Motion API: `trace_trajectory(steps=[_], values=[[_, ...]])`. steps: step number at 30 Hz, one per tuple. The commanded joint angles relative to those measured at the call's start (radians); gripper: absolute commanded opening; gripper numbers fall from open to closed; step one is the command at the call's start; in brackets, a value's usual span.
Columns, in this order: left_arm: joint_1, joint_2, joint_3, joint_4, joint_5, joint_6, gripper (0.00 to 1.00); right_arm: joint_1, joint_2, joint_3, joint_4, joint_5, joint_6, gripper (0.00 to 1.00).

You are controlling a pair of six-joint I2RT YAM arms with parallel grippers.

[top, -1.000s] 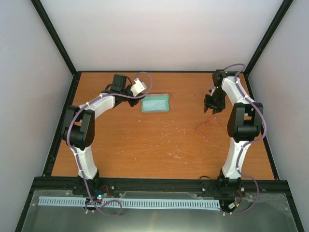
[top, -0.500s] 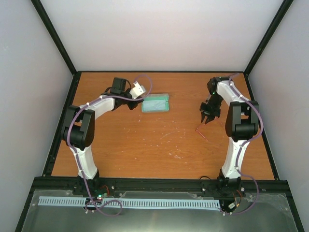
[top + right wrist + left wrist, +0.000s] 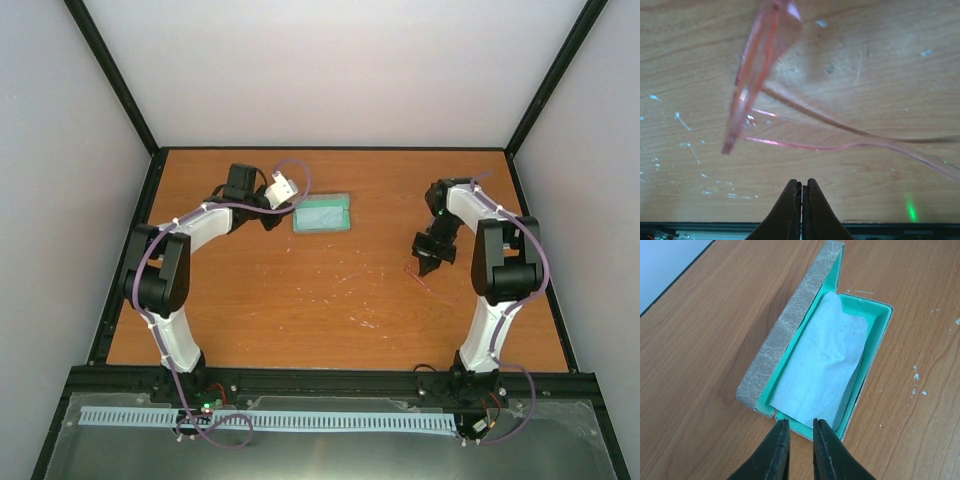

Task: Organize the sunglasses
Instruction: Move the sunglasses to the center of the board.

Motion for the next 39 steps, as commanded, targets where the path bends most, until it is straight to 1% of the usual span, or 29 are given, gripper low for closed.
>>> trace_trajectory(steps=[1, 11, 18, 22, 24, 27, 28, 31, 34, 39], values=[[0.012, -0.038, -0.014, 0.028, 0.020, -0.007, 0.16, 0.040, 0.045, 0.020, 0.067, 0.002, 0.037, 0.03], [0.020, -0.062, -0.044, 0.030, 0.012, -0.016, 0.16, 0.096, 0.155, 0.112, 0.103, 0.007, 0.054, 0.03], [0.025, -0.068, -0.051, 0.032, 0.009, -0.016, 0.16, 0.109, 0.222, 0.274, 0.120, 0.002, 0.081, 0.03], [0.028, -0.067, -0.051, 0.038, 0.009, -0.014, 0.16, 0.117, 0.252, 0.400, 0.084, -0.012, 0.056, 0.03], [0.030, -0.067, -0.048, 0.036, 0.006, -0.012, 0.16, 0.128, 0.226, 0.468, 0.038, 0.004, 0.034, 0.08], [0.036, -0.064, -0.043, 0.036, 0.002, -0.006, 0.16, 0.135, 0.143, 0.523, -0.015, 0.080, -0.015, 0.21], [0.038, -0.062, -0.042, 0.040, 0.003, -0.003, 0.16, 0.134, 0.118, 0.518, -0.025, 0.117, -0.043, 0.28], [0.040, -0.050, -0.035, 0.044, 0.008, 0.004, 0.17, 0.125, 0.090, 0.452, -0.043, 0.217, -0.141, 0.38], [0.040, -0.040, -0.021, 0.039, 0.013, 0.014, 0.17, 0.120, 0.149, 0.441, -0.084, 0.270, -0.222, 0.42], [0.040, -0.032, -0.006, 0.028, 0.002, 0.018, 0.17, 0.118, 0.180, 0.453, -0.041, 0.307, -0.269, 0.47]])
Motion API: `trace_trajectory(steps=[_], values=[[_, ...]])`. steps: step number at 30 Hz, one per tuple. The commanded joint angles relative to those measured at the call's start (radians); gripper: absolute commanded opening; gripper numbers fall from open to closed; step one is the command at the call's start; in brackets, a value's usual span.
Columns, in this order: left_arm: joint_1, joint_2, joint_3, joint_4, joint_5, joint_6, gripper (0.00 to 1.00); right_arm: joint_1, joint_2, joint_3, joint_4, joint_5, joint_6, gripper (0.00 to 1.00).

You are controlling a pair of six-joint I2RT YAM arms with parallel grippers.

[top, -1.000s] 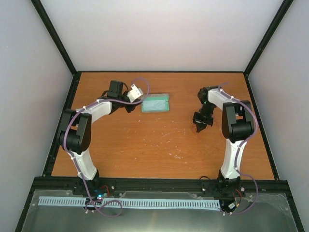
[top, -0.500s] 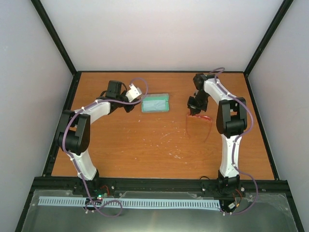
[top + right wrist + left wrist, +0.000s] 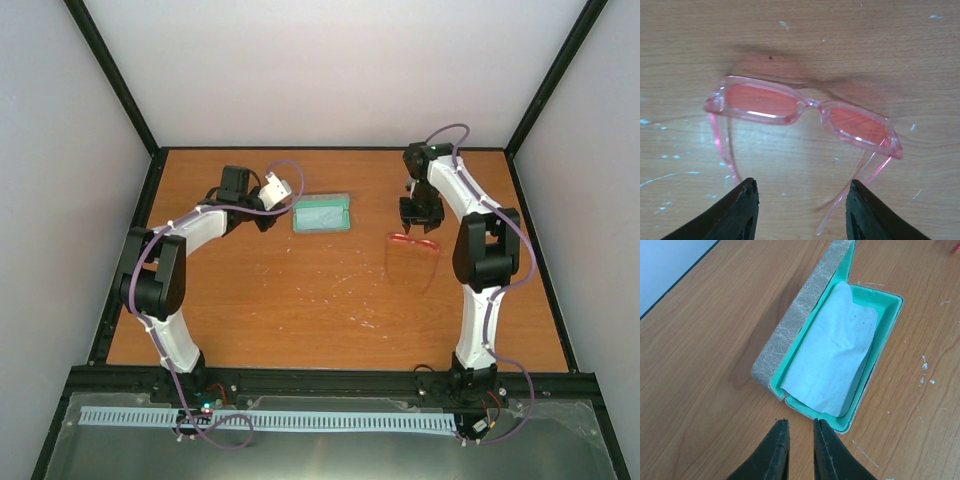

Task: Organize the sunglasses
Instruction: Move the sunglasses to the center of the board, then pick up the sunglasses from the center of the board.

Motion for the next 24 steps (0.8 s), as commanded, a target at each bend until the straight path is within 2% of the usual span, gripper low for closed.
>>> trace_trajectory(steps=[1, 8, 12, 17, 24], values=[[0.010, 0.005, 0.043, 0.004, 0.006, 0.021, 0.17, 0.000, 0.046, -0.004, 0.003, 0.090, -0.099, 0.48], [0.010, 0.009, 0.042, 0.000, 0.002, 0.028, 0.17, 0.002, 0.016, -0.066, 0.111, 0.156, -0.197, 0.55], [0.010, 0.015, 0.047, -0.001, 0.005, 0.033, 0.17, 0.004, 0.007, -0.123, 0.149, 0.132, -0.244, 0.59], [0.010, 0.027, 0.056, -0.009, 0.005, 0.033, 0.17, 0.007, -0.001, -0.179, 0.189, 0.116, -0.286, 0.59], [0.010, 0.045, 0.081, -0.024, 0.014, 0.016, 0.17, 0.009, 0.040, -0.165, 0.209, 0.116, -0.293, 0.59]])
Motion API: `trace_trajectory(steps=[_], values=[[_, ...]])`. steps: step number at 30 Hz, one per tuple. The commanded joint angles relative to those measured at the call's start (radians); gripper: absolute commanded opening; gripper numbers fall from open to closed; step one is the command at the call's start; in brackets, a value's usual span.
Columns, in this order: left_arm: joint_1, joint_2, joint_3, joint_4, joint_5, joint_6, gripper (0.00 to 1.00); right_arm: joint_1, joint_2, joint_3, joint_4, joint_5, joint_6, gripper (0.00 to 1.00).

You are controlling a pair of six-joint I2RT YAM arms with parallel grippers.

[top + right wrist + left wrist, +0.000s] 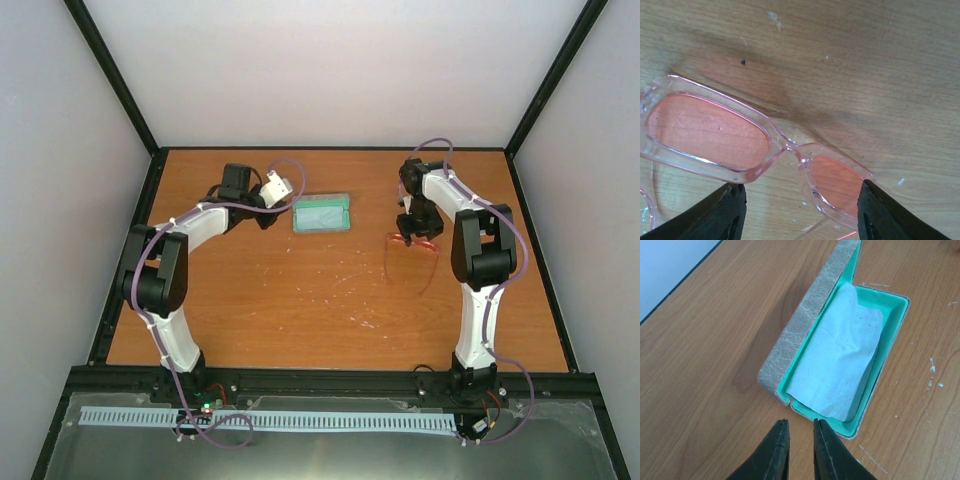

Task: Organize the sunglasses
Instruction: Pick up the sunglasses from the center of the board.

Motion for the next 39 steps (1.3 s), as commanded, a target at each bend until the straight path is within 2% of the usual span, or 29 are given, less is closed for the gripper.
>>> trace_trajectory(steps=[1, 14, 16, 22, 31, 35, 37, 39], values=[[0.011, 0.024, 0.059, -0.020, 0.015, 0.005, 0.17, 0.006, 0.006, 0.021, 0.027, -0.008, -0.024, 0.59], [0.011, 0.025, 0.058, -0.020, 0.013, 0.016, 0.17, 0.017, 0.080, 0.051, 0.018, -0.043, -0.014, 0.51], [0.011, 0.023, 0.056, -0.020, 0.012, 0.014, 0.17, 0.018, 0.088, 0.053, 0.016, -0.039, -0.011, 0.46], [0.011, 0.020, 0.053, -0.020, 0.013, 0.013, 0.17, 0.018, 0.101, 0.079, 0.004, -0.035, 0.006, 0.23], [0.011, 0.019, 0.090, -0.020, 0.052, -0.004, 0.17, 0.017, 0.024, 0.106, -0.013, -0.032, 0.035, 0.04], [0.010, 0.022, 0.183, -0.056, 0.118, -0.081, 0.17, 0.018, -0.057, 0.137, 0.007, -0.185, 0.037, 0.03], [0.011, 0.033, 0.247, -0.068, 0.167, -0.126, 0.18, 0.018, -0.113, 0.120, 0.050, -0.354, 0.049, 0.03], [0.010, 0.049, 0.327, -0.085, 0.234, -0.172, 0.17, 0.018, -0.178, 0.060, 0.134, -0.587, 0.088, 0.03]])
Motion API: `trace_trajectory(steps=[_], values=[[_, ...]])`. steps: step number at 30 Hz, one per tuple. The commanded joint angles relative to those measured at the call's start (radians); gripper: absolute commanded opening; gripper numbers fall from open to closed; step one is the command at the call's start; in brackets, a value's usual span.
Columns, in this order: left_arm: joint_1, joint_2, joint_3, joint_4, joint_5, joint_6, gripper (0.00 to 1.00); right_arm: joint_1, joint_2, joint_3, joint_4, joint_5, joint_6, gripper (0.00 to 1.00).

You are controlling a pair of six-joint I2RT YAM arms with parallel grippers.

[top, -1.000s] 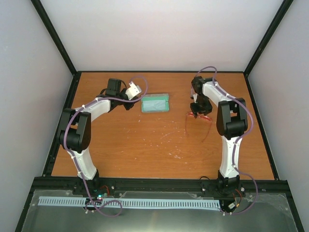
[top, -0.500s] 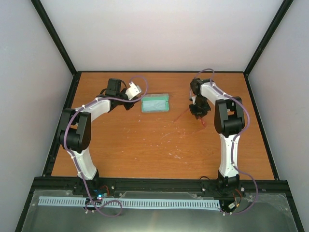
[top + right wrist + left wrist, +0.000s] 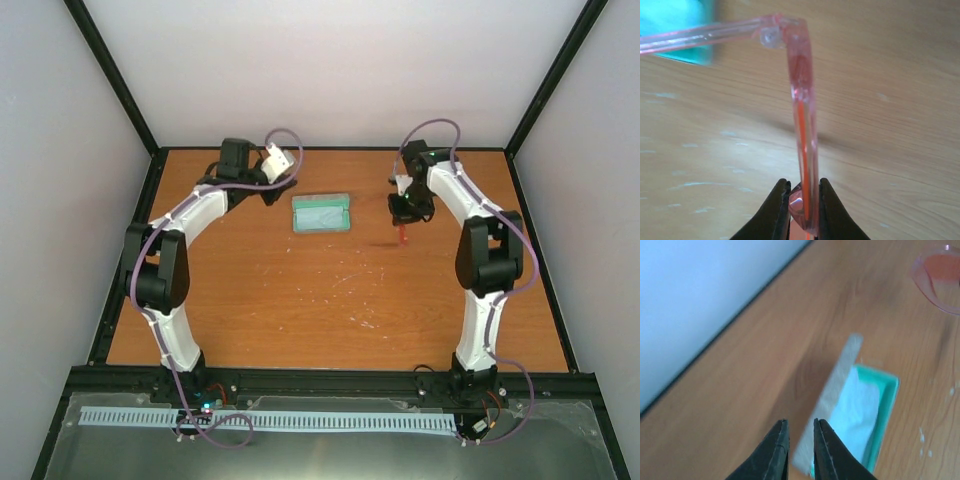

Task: Organize the sunglasses
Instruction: Pick up the sunglasses from the center of the board, then fold the sunglasses.

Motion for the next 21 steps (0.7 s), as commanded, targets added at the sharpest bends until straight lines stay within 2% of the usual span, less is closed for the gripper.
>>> trace_trajectory(steps=[1, 3, 7, 15, 21], values=[[0.009, 0.033, 0.189, -0.028, 0.187, -0.127, 0.16, 0.007, -0.198, -0.078, 0.195, -0.487, 0.088, 0.03], [0.006, 0.044, 0.260, -0.021, 0.260, -0.167, 0.13, 0.010, -0.247, -0.155, 0.312, -0.623, 0.152, 0.03], [-0.024, 0.051, 0.341, 0.022, 0.378, -0.248, 0.12, 0.043, -0.266, -0.198, 0.400, -0.742, 0.199, 0.03], [-0.101, 0.055, 0.363, 0.142, 0.508, -0.406, 0.12, 0.053, -0.281, -0.211, 0.437, -0.782, 0.204, 0.03], [-0.138, 0.041, 0.328, 0.149, 0.563, -0.422, 0.12, 0.055, -0.264, -0.196, 0.488, -0.795, 0.237, 0.03]])
